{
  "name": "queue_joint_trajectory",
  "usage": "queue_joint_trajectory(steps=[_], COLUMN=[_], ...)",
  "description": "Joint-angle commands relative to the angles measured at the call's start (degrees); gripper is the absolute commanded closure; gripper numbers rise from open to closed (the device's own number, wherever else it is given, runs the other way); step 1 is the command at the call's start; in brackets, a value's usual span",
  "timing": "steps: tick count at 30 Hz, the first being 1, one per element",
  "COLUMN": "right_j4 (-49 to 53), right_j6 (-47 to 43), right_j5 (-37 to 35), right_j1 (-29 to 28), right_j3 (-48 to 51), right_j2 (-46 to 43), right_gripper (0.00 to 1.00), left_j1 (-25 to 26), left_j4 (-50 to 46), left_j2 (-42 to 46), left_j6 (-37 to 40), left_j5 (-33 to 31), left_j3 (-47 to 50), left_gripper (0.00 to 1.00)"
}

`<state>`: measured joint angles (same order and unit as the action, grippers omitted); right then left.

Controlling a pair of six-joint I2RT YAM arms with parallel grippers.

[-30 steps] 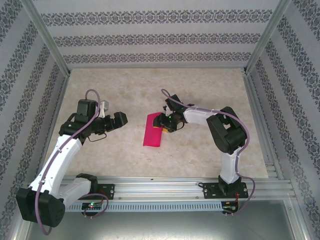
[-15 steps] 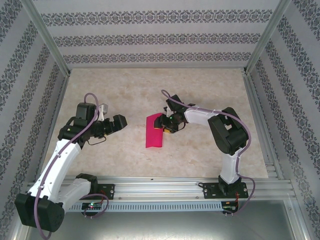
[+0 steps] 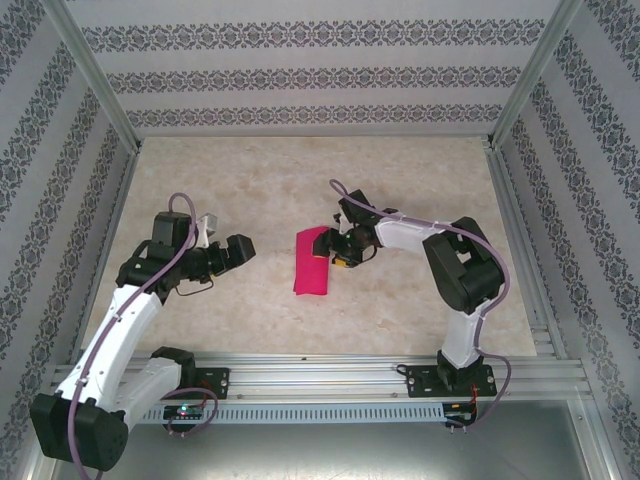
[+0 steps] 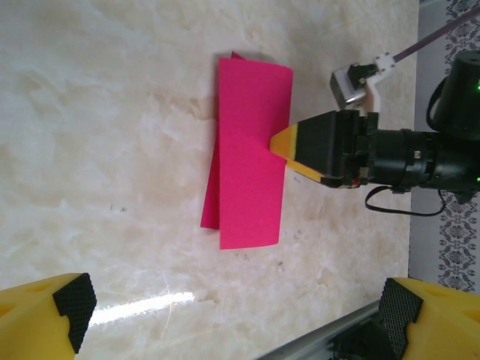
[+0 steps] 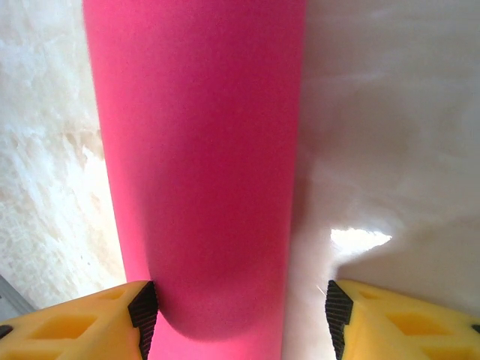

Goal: Fold a paper plane with a square sheet of paper (pick it up from the middle)
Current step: Fold the square sheet of paper in half at the center of the table.

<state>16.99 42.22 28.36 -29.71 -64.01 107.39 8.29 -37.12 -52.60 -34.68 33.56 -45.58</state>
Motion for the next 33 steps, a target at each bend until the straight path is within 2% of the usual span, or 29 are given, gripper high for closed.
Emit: queue_joint_trajectory(steps=[1, 8, 14, 33], right_j4=[-0.13, 0.75, 7.45, 15.74], right_j6=[3.68, 6.38, 4.56, 2.50], right_j5=[-5.07, -8.46, -14.12, -15.61], right_j1=[0.36, -0.44, -2.14, -4.16], right_j3=[1.50, 1.08, -2.72, -9.82], right_j2=[-4.68, -2.30, 0.03, 5.64], right_gripper=[0.37, 0.38, 0.37, 0.33], left_j1=[0.72, 0.83, 0.95, 1.22], left_j4=[4.05, 12.32, 19.63, 22.70], left_j2=[0.53, -2.31, -9.17, -17.44], left_j6=[-1.41, -1.30, -2.24, 0.57], left_j5=[3.02, 5.82, 6.78, 8.05], left_j3=[1.47, 4.72, 4.33, 2.39], left_gripper=[0.00, 0.00, 0.00, 0.00])
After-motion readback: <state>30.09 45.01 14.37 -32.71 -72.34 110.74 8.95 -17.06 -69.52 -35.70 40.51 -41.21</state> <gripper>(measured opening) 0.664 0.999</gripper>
